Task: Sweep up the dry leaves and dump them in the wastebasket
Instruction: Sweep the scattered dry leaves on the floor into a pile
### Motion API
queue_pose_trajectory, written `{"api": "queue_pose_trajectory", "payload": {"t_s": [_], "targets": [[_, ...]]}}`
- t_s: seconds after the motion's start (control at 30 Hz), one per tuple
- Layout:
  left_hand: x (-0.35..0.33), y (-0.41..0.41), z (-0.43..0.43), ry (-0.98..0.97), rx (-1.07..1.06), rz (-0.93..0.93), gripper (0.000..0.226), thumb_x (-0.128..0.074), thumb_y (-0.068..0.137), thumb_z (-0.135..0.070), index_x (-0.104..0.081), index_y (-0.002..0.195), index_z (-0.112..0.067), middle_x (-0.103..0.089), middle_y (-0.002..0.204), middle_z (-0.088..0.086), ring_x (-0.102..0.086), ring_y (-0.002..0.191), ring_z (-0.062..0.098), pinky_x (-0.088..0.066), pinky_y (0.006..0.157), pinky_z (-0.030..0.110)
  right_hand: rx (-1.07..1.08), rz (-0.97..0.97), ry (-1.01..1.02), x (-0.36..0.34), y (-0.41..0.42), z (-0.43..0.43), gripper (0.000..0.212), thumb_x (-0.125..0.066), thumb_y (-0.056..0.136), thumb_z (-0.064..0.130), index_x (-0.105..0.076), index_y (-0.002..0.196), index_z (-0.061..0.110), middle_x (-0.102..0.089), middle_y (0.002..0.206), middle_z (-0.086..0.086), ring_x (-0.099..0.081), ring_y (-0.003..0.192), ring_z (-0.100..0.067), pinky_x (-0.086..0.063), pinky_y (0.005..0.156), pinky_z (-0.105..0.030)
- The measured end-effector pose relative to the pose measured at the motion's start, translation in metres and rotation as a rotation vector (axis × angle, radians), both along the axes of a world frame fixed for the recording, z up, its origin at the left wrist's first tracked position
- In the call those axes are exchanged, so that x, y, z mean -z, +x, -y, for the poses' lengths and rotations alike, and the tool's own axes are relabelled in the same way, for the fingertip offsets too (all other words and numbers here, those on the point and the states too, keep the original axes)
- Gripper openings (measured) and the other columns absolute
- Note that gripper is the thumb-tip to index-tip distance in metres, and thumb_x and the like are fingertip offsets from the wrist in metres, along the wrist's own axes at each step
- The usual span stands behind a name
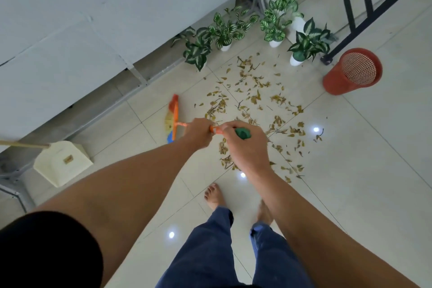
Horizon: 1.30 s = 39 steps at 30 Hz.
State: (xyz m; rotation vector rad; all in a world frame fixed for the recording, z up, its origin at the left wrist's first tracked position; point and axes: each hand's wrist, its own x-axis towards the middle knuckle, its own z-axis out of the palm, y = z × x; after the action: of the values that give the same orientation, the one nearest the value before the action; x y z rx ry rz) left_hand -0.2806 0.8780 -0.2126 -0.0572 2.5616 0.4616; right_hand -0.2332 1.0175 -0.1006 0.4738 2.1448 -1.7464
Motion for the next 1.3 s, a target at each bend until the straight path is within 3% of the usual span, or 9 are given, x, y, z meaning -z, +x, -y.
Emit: {"api": "queue_pose_trajectory", "payload": {"t_s": [0.1, 0.27, 0.37, 0.5, 0.63, 0.8, 0.97, 1.1, 1.3], "targets": [[-0.004, -0.005, -0.035, 0.08, 0.036, -0.026, 0.019, -0.045, 0.087, -0.007, -0.062, 0.078, -0.01, -0.066, 0.079, 0.004, -0.057, 0.072, 0.02, -0.04, 0.057, 0.031, 0.035, -0.067, 0.087, -0.012, 0.0, -0.02, 0.014, -0.065, 0.083, 0.015, -0.076, 0.075, 0.013, -0.061, 0.053, -0.006, -0.046, 0.043, -0.01, -0.037, 0.045, -0.027], [-0.026, -0.015, -0.073, 0.174, 0.074, -0.052, 0.024, -0.044, 0.086, -0.011, -0.049, 0.063, -0.017, -0.064, 0.071, 0.003, -0.06, 0.067, 0.021, -0.049, 0.056, 0.034, 0.105, -0.153, 0.152, -0.047, -0.007, -0.044, 0.017, -0.064, 0.081, 0.012, -0.075, 0.069, 0.012, -0.068, 0.062, -0.018, -0.065, 0.06, -0.039, -0.053, 0.05, -0.047], [-0.038, -0.019, -0.068, 0.133, 0.097, -0.088, 0.024, -0.044, 0.09, -0.014, -0.053, 0.068, -0.015, -0.061, 0.072, 0.002, -0.056, 0.066, 0.019, -0.039, 0.052, 0.026, 0.103, -0.181, 0.125, -0.058, -0.011, -0.046, 0.015, -0.063, 0.078, 0.012, -0.075, 0.067, 0.012, -0.067, 0.062, -0.021, -0.062, 0.059, -0.042, -0.051, 0.05, -0.049], [-0.043, -0.022, -0.042, -0.003, 0.098, -0.117, 0.02, -0.046, 0.092, -0.015, -0.061, 0.081, -0.012, -0.061, 0.077, 0.001, -0.057, 0.072, 0.02, -0.043, 0.061, 0.031, 0.097, -0.172, 0.016, -0.049, -0.015, -0.032, 0.014, -0.062, 0.072, 0.018, -0.075, 0.068, 0.012, -0.066, 0.063, -0.024, -0.062, 0.061, -0.046, -0.053, 0.053, -0.054], [-0.033, -0.024, -0.012, -0.107, 0.116, -0.064, 0.021, -0.048, 0.091, -0.016, -0.054, 0.071, -0.016, -0.057, 0.072, -0.001, -0.056, 0.071, 0.019, -0.041, 0.061, 0.031, 0.077, -0.13, -0.074, -0.024, -0.015, -0.013, 0.02, -0.062, 0.07, 0.026, -0.074, 0.069, 0.01, -0.065, 0.063, -0.024, -0.055, 0.053, -0.034, -0.05, 0.053, -0.047], [-0.011, -0.027, -0.003, -0.167, 0.2, 0.017, 0.035, -0.048, 0.091, -0.015, -0.039, 0.058, -0.022, -0.05, 0.065, -0.005, -0.053, 0.072, 0.017, -0.047, 0.078, 0.034, -0.038, -0.156, 0.03, 0.0, -0.012, -0.017, 0.019, -0.064, 0.087, 0.02, -0.074, 0.074, 0.012, -0.053, 0.047, 0.007, -0.045, 0.042, -0.007, -0.036, 0.043, -0.024], [0.001, -0.032, -0.05, -0.077, 0.24, 0.054, 0.029, -0.048, 0.089, -0.018, -0.043, 0.06, -0.019, -0.056, 0.069, 0.001, -0.053, 0.066, 0.02, -0.036, 0.054, 0.032, 0.016, -0.152, 0.085, 0.007, -0.015, -0.054, 0.016, -0.066, 0.087, 0.017, -0.076, 0.074, 0.013, -0.061, 0.051, 0.003, -0.05, 0.046, -0.006, -0.042, 0.047, -0.026], [-0.005, -0.042, -0.102, -0.024, 0.286, 0.032, 0.033, -0.047, 0.089, -0.015, -0.04, 0.058, -0.021, -0.056, 0.066, 0.0, -0.054, 0.063, 0.018, -0.036, 0.054, 0.028, 0.101, -0.148, 0.077, -0.007, -0.018, -0.095, 0.012, -0.068, 0.086, 0.014, -0.078, 0.079, 0.012, -0.066, 0.055, -0.005, -0.051, 0.043, -0.009, -0.043, 0.045, -0.027], [-0.038, -0.064, -0.125, -0.015, 0.275, 0.036, 0.022, -0.048, 0.091, -0.017, -0.055, 0.071, -0.014, -0.064, 0.074, 0.004, -0.06, 0.068, 0.019, -0.047, 0.06, 0.031, 0.156, -0.173, 0.002, -0.036, -0.041, -0.12, 0.014, -0.067, 0.084, 0.008, -0.079, 0.076, 0.01, -0.06, 0.049, 0.002, -0.049, 0.042, -0.007, -0.04, 0.045, -0.023]]}}
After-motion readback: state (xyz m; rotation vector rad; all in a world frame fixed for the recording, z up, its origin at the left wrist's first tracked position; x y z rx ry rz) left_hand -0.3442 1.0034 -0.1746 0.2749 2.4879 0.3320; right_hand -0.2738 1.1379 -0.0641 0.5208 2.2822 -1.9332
